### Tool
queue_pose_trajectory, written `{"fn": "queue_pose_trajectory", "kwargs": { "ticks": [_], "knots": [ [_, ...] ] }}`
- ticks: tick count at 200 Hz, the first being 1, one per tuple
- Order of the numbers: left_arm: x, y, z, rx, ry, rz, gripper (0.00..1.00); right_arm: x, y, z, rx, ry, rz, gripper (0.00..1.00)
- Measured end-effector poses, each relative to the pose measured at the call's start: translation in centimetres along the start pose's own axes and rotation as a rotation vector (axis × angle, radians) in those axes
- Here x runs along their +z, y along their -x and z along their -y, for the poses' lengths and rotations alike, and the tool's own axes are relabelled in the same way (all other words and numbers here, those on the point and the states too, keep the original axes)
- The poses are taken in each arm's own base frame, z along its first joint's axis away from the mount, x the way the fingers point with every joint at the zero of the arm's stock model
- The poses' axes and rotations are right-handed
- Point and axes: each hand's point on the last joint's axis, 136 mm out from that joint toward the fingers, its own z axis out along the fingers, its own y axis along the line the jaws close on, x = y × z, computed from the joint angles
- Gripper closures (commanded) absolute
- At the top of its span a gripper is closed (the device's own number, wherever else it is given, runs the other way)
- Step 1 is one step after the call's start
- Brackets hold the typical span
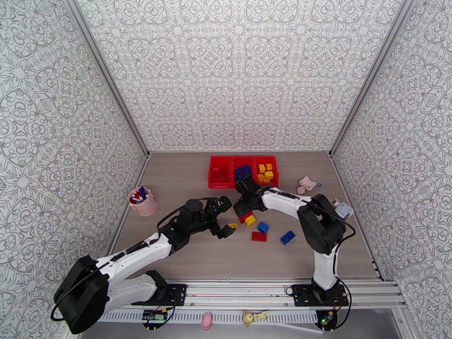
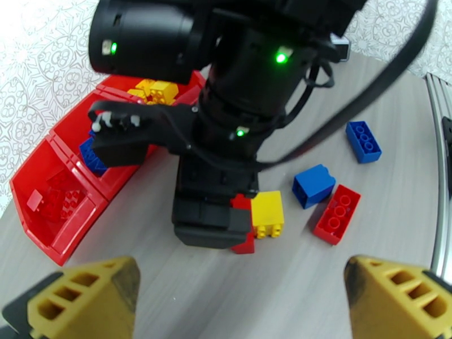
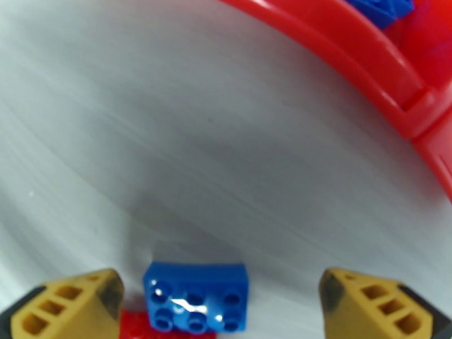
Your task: Sort the legos into containers by color
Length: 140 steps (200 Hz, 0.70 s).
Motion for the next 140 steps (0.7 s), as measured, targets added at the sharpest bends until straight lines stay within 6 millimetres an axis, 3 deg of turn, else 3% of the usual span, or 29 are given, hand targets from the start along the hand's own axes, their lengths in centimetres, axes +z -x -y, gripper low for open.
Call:
{"fn": "queue_pose_trajectory", "kwargs": {
  "ticks": [140],
  "knots": [
    [0.19, -0.39, 0.02, -0.005, -0.002, -0.013, 0.0, 0.83, -0.66, -0.06, 0.02, 0.001, -0.031, 0.51]
  ]
}}
